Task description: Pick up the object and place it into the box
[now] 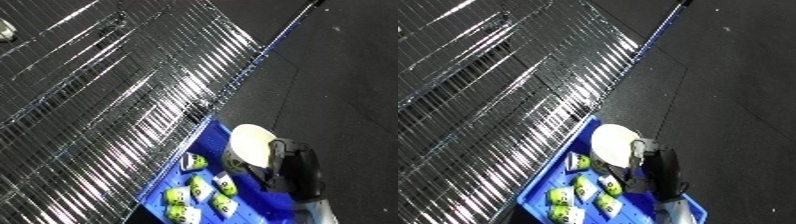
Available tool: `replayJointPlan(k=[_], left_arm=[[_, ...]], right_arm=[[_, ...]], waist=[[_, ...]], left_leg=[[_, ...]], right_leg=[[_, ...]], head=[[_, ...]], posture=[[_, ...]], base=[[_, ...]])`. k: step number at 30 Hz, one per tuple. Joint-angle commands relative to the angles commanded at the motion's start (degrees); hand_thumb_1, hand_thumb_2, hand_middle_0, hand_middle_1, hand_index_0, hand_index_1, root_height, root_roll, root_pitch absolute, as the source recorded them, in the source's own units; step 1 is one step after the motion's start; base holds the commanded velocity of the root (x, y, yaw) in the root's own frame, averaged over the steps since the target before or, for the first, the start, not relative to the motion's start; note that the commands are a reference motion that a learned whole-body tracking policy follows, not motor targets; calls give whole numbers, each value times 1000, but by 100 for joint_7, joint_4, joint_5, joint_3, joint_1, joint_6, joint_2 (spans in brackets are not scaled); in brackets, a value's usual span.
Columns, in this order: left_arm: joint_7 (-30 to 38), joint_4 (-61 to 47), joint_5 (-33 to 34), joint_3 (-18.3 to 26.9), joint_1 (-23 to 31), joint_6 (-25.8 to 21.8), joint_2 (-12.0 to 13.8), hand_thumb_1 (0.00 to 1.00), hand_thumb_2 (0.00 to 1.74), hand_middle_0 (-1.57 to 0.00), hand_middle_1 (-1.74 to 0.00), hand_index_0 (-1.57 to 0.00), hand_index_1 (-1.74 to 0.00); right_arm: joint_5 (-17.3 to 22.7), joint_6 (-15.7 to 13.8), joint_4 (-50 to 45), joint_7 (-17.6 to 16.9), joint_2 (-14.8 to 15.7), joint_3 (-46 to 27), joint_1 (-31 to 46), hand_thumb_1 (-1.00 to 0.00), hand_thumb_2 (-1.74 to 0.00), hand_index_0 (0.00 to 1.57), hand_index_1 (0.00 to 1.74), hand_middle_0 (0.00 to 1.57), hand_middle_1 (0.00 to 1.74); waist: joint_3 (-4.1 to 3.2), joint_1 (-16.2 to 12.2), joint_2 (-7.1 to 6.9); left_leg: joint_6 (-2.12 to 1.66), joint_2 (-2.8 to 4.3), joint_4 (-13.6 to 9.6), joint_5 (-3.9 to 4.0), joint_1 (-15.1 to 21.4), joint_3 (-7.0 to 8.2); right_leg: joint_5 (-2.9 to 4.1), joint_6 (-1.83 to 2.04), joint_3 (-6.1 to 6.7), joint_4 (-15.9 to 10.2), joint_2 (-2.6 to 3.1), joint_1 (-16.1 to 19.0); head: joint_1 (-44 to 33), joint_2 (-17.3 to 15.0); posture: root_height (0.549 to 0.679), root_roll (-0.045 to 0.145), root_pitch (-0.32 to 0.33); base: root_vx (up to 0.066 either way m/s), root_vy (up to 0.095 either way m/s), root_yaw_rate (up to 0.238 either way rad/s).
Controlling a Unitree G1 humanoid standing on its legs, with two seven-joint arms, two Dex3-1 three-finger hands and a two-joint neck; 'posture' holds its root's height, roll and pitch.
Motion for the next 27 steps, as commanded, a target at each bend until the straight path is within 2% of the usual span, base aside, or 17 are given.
replayJointPlan(k=[7,13,20,27], left_arm=[[-16,71,-50,-61,-20,-77,-64,1000,1740,-1570,-1740,-1570,-1740],[6,133,-58,-119,-69,-137,-95,1000,1740,-1570,-1740,-1570,-1740],[44,122,-49,-126,-98,-110,-115,1000,1740,-1570,-1740,-1570,-1740],[115,101,-42,-171,-133,-61,-97,1000,1740,-1570,-1740,-1570,-1740]], right_arm=[[25,-30,215,63,-21,9,-25,-300,-522,471,522,471,522],[28,-9,291,79,-30,43,-66,0,0,0,0,0,0],[-14,58,265,106,14,73,-58,0,0,0,0,0,0],[-214,111,113,133,28,177,-74,0,0,0,0,0,0]], waist=[[0,-46,72],[0,-43,108],[0,-8,98],[0,85,26]], left_leg=[[0,-34,-45,-10,50,38],[-9,-62,-81,21,31,24],[-20,-76,-97,57,7,-12],[-28,-66,-61,86,-40,-88]], right_leg=[[26,-7,39,-66,7,-4],[39,-15,59,-79,21,-37],[41,-18,38,-58,20,-49],[4,-30,-8,28,14,-38]], head=[[109,3],[45,6],[-154,-39],[-580,-156]], posture=[[641,95,83],[640,96,87],[640,97,88],[639,95,83]], base=[[-16,26,-9],[-14,6,12],[-1,-5,29],[10,-27,60]])
